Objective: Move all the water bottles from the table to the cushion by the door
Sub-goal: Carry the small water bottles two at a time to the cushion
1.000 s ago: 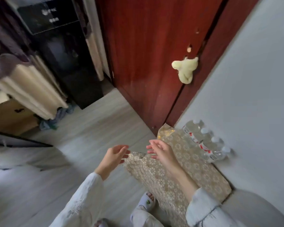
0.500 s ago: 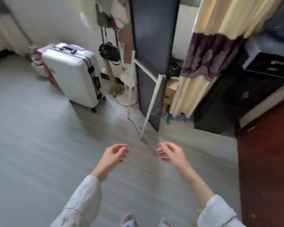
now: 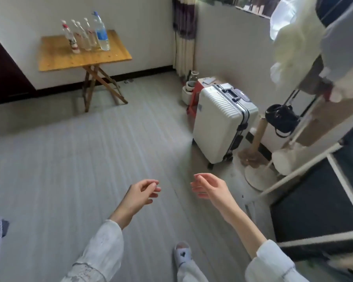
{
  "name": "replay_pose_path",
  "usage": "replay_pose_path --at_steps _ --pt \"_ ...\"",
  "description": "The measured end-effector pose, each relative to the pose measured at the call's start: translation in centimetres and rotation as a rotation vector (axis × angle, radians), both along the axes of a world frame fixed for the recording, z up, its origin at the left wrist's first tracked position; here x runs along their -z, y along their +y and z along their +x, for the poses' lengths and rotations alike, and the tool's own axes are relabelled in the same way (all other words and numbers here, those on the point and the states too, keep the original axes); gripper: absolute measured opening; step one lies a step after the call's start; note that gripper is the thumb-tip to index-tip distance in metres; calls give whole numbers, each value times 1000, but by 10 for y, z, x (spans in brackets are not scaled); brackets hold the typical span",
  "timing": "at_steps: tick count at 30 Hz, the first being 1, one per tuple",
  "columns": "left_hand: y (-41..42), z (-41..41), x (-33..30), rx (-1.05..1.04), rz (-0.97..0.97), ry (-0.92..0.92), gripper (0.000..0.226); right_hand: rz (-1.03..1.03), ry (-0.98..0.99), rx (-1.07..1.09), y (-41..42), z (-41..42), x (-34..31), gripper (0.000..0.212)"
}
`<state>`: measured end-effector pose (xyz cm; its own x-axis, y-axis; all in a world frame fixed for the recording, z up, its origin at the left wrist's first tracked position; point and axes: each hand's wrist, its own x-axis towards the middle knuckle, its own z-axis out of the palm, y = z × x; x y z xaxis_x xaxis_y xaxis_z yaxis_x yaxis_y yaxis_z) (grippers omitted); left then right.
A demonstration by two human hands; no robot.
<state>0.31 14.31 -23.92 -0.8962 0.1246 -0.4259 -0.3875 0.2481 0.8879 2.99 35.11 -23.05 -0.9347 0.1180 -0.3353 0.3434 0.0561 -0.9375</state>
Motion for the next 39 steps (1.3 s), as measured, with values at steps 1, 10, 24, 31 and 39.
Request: replay_pose_path --at_steps 1,10,24,31,39 --pt "0 -20 -1 -34 2 10 20 11 15 -32 3 -26 -2 13" --pt "-14 -170 -13 -228 13 56 17 25 47 -246 -3 -238 -18 13" --pt "-137 -456 19 -621 192 129 18 1 -48 -377 -131 -561 9 13" --pt "-188 -617 3 -623 203 124 18 -17 -49 -373 -185 -719 -1 14" --pt "-250 -776 24 -698 181 55 19 -6 -91 -428 -245 -901 23 15"
